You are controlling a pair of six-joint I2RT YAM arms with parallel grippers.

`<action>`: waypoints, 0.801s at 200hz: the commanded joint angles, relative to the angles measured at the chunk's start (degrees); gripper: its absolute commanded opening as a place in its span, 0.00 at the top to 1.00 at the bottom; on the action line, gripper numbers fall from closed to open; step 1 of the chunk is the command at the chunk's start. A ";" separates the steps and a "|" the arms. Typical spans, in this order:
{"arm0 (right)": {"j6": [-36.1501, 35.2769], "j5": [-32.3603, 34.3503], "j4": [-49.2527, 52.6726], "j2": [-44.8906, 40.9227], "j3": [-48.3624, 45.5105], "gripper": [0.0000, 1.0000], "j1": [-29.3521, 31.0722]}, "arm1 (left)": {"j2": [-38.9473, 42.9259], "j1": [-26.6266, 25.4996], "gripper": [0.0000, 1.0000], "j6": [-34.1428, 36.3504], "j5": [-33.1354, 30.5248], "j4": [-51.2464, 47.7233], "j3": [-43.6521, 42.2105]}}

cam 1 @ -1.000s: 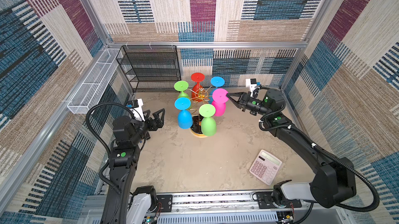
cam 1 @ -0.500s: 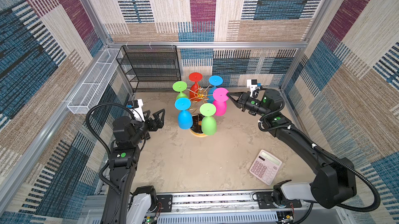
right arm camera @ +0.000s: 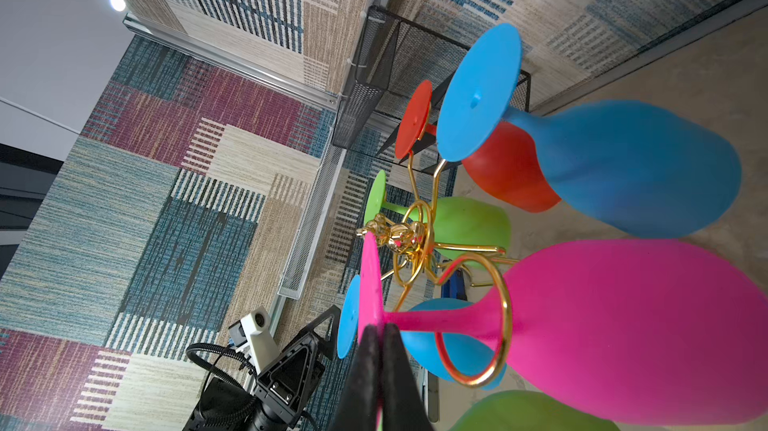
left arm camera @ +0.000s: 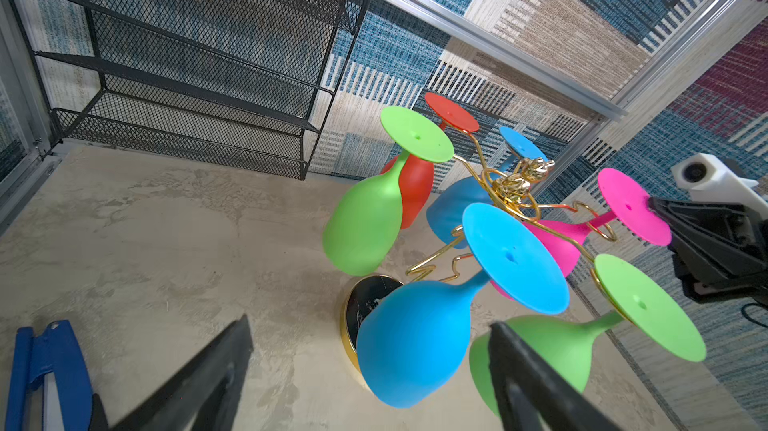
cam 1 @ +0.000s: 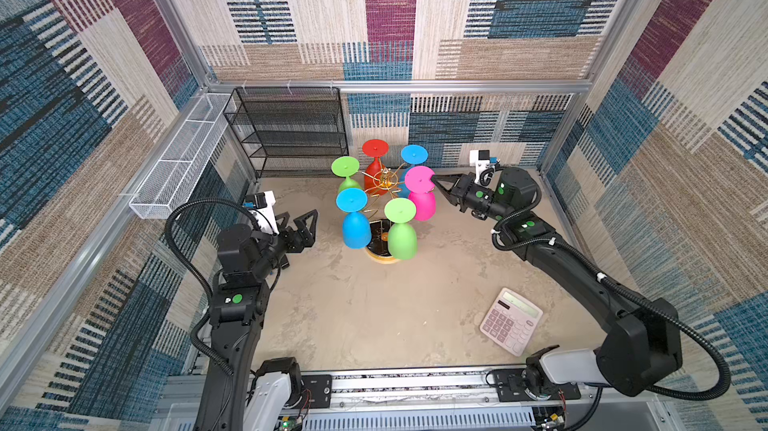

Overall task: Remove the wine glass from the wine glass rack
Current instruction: 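Lift the magenta glass off its rack arm with the right gripper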

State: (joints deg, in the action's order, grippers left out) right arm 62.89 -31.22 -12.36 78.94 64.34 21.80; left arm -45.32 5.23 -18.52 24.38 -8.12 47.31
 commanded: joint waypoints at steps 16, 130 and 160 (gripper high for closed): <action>-1.66 1.92 -0.27 0.90 1.23 1.00 1.00 | 0.23 0.10 0.09 -0.87 1.12 0.91 -0.13; -4.84 6.94 2.84 2.95 4.33 1.00 3.20 | 0.39 0.13 0.09 -1.05 1.26 1.09 -0.35; -5.51 7.25 3.34 3.51 5.14 1.00 3.93 | 0.48 0.12 0.09 -1.07 1.27 0.93 -0.36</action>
State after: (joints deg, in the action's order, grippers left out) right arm 58.41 -24.82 -8.64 82.11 68.53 25.21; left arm -44.99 5.23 -18.59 24.80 -8.12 46.98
